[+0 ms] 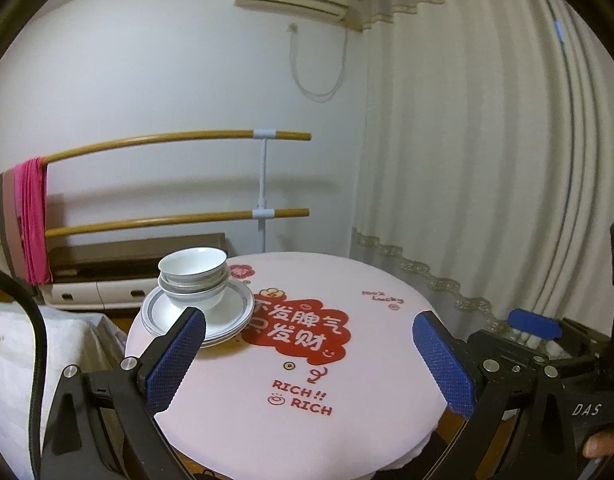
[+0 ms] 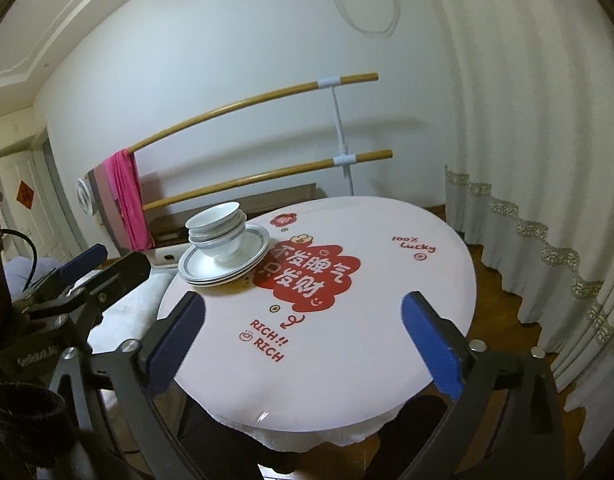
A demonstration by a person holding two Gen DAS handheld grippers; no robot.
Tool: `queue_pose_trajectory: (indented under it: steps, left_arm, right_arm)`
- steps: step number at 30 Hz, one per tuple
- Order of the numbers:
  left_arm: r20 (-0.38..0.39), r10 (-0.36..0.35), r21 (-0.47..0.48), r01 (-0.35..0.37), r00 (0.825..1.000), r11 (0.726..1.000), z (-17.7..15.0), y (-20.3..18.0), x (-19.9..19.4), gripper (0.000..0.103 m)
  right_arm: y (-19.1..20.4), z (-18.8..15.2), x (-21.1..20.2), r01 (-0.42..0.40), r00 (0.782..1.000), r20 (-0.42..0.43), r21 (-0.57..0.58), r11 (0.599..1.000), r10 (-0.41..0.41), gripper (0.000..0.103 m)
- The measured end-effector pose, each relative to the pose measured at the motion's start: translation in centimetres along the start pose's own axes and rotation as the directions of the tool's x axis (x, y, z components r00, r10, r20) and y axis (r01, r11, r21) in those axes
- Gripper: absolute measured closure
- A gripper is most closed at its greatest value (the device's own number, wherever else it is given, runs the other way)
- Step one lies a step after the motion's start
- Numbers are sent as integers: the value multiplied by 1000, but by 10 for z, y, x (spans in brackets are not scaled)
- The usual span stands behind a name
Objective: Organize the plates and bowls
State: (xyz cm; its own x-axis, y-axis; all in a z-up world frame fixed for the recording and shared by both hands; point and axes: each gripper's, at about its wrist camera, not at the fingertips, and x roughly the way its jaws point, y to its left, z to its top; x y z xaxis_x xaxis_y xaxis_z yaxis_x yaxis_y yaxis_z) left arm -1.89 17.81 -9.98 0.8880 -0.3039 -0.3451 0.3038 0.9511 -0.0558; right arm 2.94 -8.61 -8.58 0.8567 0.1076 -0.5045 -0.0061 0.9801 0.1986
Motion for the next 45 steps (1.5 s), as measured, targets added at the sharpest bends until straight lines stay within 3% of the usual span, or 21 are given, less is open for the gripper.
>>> queue_pose_trajectory:
  steps: [17, 25, 45]
  left_arm:
    - [94, -24, 4, 24, 995, 1000, -13, -8, -13, 1]
    - [96, -51, -7, 52, 994, 999, -18, -5, 1, 1]
    - [150, -33, 25, 29, 988, 999, -29, -13, 19, 1]
  right_arm:
    - [15, -16, -50, 25, 991, 133, -21, 999, -22, 0]
    - [15, -19, -51, 36, 991, 133, -18, 999, -33, 0]
    - [12, -22, -54, 50, 987, 151, -12, 999, -47, 0]
